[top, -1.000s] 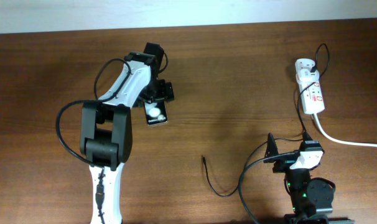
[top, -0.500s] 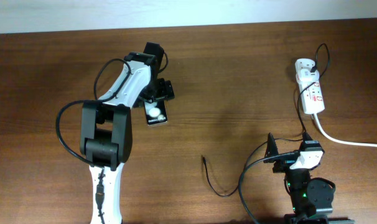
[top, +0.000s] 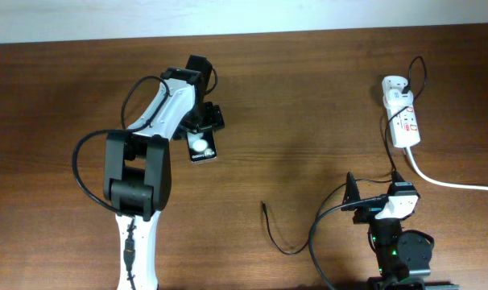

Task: Plug charger to phone and switch on socket
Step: 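Close the left gripper on the phone's long edges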

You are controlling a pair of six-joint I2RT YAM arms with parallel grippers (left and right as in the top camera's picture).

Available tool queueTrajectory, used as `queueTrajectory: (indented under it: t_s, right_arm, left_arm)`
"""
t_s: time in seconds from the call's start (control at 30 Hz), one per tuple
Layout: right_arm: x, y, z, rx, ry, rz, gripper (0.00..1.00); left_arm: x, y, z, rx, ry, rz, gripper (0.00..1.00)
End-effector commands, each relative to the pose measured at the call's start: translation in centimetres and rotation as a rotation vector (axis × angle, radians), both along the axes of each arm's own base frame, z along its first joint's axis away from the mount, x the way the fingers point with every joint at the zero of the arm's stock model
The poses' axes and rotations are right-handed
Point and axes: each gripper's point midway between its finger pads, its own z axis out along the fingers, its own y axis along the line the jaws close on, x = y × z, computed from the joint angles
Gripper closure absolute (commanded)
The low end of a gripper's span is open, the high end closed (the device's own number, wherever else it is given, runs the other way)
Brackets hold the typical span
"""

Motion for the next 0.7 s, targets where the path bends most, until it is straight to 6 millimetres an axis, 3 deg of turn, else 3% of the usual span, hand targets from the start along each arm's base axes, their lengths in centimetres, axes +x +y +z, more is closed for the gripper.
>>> queueTrajectory:
  t_s: [0.0,0.6,0.67]
  right_arm:
    - [-0.02,0.02,-0.2,0.011,0.002,-0.004,0.01]
    - [-0.02,0.02,-0.2,0.011,0.002,-0.004,0.01]
    - [-0.02,0.02,-0.2,0.011,0.002,-0.004,0.01]
  left_arm:
    - [-1.62,0.29,-1.88,0.001,0.073,0.012,0.08]
    - [-1.6,0.41,-1.88,0.008,0.071,0.012,0.15]
    - [-1.6,0.41,-1.88,0.008,0.071,0.012,0.22]
